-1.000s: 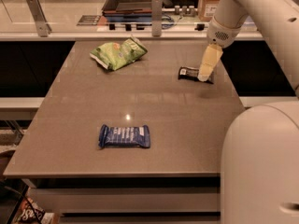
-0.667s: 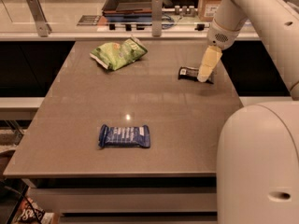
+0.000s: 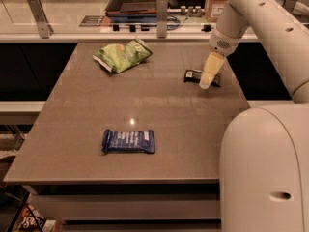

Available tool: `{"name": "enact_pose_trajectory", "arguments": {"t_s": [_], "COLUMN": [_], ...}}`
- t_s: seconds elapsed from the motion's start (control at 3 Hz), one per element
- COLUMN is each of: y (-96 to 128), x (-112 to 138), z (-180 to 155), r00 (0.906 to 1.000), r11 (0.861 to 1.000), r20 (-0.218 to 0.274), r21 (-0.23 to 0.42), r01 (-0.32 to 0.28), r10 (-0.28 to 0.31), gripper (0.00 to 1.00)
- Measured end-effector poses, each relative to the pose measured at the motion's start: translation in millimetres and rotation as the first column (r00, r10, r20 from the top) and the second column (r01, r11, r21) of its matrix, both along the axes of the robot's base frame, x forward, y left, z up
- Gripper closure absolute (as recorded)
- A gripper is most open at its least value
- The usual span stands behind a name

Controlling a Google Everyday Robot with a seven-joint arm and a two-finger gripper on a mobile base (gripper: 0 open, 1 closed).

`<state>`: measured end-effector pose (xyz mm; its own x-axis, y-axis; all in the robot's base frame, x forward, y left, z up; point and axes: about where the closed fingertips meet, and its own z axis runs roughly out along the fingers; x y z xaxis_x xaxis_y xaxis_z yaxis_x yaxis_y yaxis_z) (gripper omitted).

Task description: Move rxbar chocolate near rxbar blueberry

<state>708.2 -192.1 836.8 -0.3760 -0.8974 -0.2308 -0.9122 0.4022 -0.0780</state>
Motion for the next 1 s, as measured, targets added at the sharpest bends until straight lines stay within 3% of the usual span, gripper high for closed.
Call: {"name": "enact_pose_trajectory", "arguments": {"t_s": [0.33,0.67,1.0], "y": [9.2,9.3,11.3], "x": [5.7,5.9,10.3], "z": [-17.1,-17.3,-20.3], "r00": [0.9995,0.9995,0.9998], "r11": [0.999,0.998,0.999], "r20": [-0.029,-0.029,-0.019], "r21": [-0.053,-0.054,-0.051], "r01": [-0.012,-0.012,-0.012], "r10": [0.010,0.011,0.011], "gripper": [0.00,0.00,0.16]}}
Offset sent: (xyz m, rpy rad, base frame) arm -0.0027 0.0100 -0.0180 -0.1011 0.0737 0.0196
